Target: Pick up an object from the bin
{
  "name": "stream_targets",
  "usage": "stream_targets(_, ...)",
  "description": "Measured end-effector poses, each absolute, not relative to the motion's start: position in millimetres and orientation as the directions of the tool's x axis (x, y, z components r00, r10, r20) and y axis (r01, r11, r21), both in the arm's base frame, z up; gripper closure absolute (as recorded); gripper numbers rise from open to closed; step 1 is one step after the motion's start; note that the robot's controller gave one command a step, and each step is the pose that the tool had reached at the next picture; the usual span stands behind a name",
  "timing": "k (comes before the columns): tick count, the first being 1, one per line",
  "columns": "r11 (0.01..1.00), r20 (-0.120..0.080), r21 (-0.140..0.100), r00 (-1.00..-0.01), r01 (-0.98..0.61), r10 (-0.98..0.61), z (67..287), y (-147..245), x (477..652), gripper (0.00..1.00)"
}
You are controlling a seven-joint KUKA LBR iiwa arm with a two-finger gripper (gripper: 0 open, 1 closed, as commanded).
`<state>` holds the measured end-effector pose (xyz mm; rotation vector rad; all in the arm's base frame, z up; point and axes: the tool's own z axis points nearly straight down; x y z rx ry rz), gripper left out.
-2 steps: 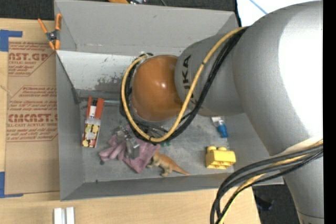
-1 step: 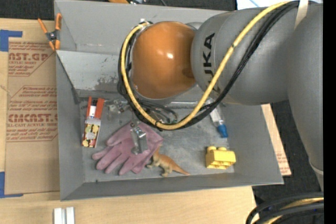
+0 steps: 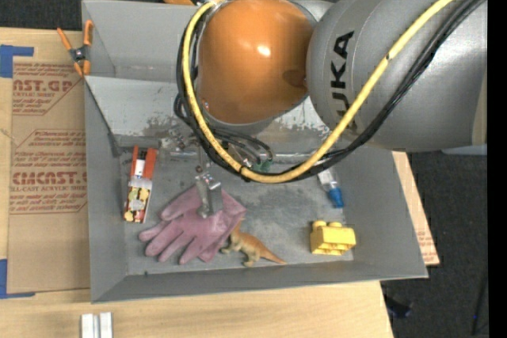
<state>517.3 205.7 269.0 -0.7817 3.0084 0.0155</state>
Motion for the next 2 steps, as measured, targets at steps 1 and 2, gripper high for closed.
stream_targets(1, 0.81, -0.031, -0.002, -0.81, -0.586, -0.586, 197.5, 199.3, 508.0, 0.0)
stream_targets(2, 0.82, -0.035, 0.0, -0.82, -0.572, -0.572, 182.6, 205.2, 499.0, 0.0)
